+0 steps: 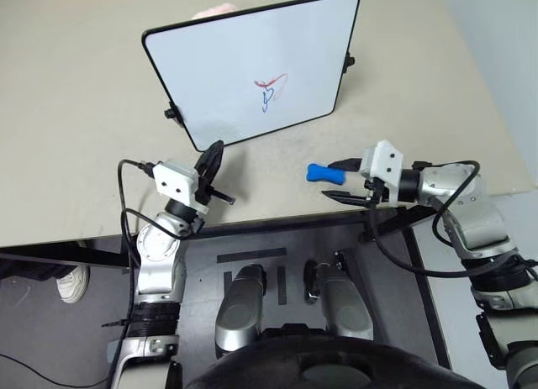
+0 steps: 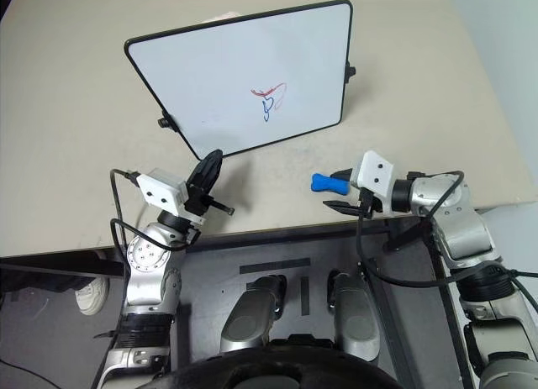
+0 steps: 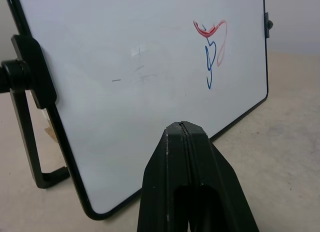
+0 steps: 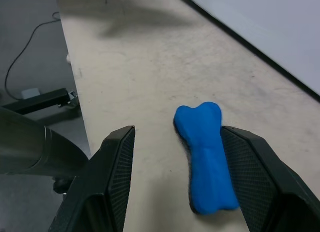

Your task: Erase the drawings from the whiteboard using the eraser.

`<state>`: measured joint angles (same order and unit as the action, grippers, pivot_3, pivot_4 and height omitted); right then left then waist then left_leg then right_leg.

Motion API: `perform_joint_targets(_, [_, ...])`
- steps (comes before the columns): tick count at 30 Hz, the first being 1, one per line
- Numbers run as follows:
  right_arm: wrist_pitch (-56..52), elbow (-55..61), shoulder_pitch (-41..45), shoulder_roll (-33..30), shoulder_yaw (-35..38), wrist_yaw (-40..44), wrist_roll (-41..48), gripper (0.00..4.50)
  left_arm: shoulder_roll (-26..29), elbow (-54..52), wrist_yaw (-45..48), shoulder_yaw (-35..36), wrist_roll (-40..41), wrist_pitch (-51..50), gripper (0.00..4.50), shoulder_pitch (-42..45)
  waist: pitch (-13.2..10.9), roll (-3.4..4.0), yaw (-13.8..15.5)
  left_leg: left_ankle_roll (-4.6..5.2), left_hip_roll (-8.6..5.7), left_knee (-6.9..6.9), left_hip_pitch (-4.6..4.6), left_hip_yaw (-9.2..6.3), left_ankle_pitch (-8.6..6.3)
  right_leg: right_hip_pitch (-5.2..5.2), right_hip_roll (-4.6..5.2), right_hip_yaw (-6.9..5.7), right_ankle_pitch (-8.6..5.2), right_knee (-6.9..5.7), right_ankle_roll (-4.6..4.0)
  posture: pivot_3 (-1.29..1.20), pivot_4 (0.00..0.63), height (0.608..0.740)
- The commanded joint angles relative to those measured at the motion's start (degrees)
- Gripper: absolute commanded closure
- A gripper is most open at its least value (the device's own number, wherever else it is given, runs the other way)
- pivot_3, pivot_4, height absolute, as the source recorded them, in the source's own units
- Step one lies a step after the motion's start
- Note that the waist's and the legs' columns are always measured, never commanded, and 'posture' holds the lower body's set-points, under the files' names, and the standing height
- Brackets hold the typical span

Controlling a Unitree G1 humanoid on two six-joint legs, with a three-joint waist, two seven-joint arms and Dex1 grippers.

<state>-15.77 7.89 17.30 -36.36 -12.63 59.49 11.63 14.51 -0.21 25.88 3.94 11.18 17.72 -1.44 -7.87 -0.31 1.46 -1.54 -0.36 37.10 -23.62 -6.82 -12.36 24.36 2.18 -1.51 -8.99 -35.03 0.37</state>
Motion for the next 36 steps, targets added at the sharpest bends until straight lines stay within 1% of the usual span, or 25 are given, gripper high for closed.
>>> perform_joint_targets(1, [1.76,-1.31,1.76,0.26,-0.07,0.32,-0.8,1.64,-0.29,-3.04,-0.54,-0.11,0.02,0.64,4.5,-0.2,0.0,0.0,0.08,0.0,0.0,0.0,-0.01,0.0,0.0,0.0,0.0,0.0,0.02,0.0,-0.04,0.0,0.15,0.74])
perform_joint_targets(4, [2.68,-3.72,2.59,0.6,-0.51,0.24,-1.78,1.64,-0.27,-3.16,-0.69,0.01,0.04,0.68,4.5,-0.43,0.0,0.0,0.06,-0.01,0.0,0.0,-0.02,0.0,-0.01,0.0,0.0,0.0,0.31,0.0,-0.51,0.0,0.15,0.74])
perform_joint_targets(8, [3.84,-5.56,3.04,0.76,-0.73,0.27,-2.48,1.64,-0.27,-2.99,-0.82,0.09,-0.05,0.69,4.5,-0.17,0.0,0.0,0.07,-0.01,0.01,0.0,-0.03,-0.01,-0.01,0.0,0.0,0.0,0.32,0.01,-0.52,0.0,0.15,0.74])
perform_joint_targets(17, [4.27,-5.53,2.83,1.03,-0.86,0.01,-3.11,1.64,-0.25,-2.78,-1.02,-0.13,-0.08,0.83,4.5,0.23,0.0,0.0,0.07,0.0,0.01,0.0,-0.03,-0.01,-0.01,0.0,0.0,0.0,0.32,0.01,-0.52,0.0,0.15,0.74])
perform_joint_targets(20, [4.42,-5.71,2.67,1.15,-1.08,-0.22,-3.74,2.2,-0.28,-2.71,-1.06,-0.26,-0.12,0.82,4.5,0.39,0.0,0.0,0.07,0.0,0.01,0.0,-0.02,-0.01,-0.01,0.0,0.0,0.0,0.32,0.0,-0.53,0.0,0.15,0.74])
perform_joint_targets(23, [4.78,-5.86,2.33,1.1,-1.31,-0.37,-4.4,3.16,-0.28,-2.7,-1.04,-0.27,-0.1,0.86,4.5,0.37,0.0,0.0,0.06,0.0,0.01,0.0,-0.03,0.0,-0.01,0.0,0.0,0.0,0.32,0.01,-0.53,0.0,0.15,0.74])
perform_joint_targets(24, [4.84,-5.87,2.26,1.15,-1.28,-0.37,-4.5,3.59,-0.27,-2.65,-1.02,-0.26,-0.09,0.9,4.5,0.35,0.0,0.0,0.06,0.0,0.01,0.0,-0.02,0.0,-0.01,0.0,0.0,0.0,0.32,0.01,-0.53,0.0,0.15,0.74])
perform_joint_targets(26, [4.97,-5.79,2.14,1.16,-1.25,-0.37,-4.59,4.23,-0.28,-2.66,-1.0,-0.29,-0.09,0.9,4.5,0.31,0.0,0.0,0.06,0.0,0.01,0.0,-0.02,0.0,-0.01,0.0,0.0,0.0,0.32,0.01,-0.53,0.0,0.15,0.74])
perform_joint_targets(27, [5.0,-5.77,2.1,1.16,-1.24,-0.39,-4.62,4.44,-0.29,-2.7,-1.01,-0.32,-0.1,0.88,4.5,0.28,0.0,0.0,0.06,0.0,0.01,0.0,-0.02,0.0,-0.01,0.0,0.0,0.0,0.32,0.01,-0.53,0.0,0.15,0.74])
perform_joint_targets(36, [6.24,-6.04,2.27,1.14,-1.03,-0.88,-5.44,4.44,-0.39,-2.45,-0.99,-0.43,-0.1,0.89,4.5,0.5,0.0,0.0,0.06,-0.01,0.02,0.0,-0.02,0.0,-0.01,0.0,0.0,0.0,0.33,0.0,-0.53,0.0,0.15,0.74])
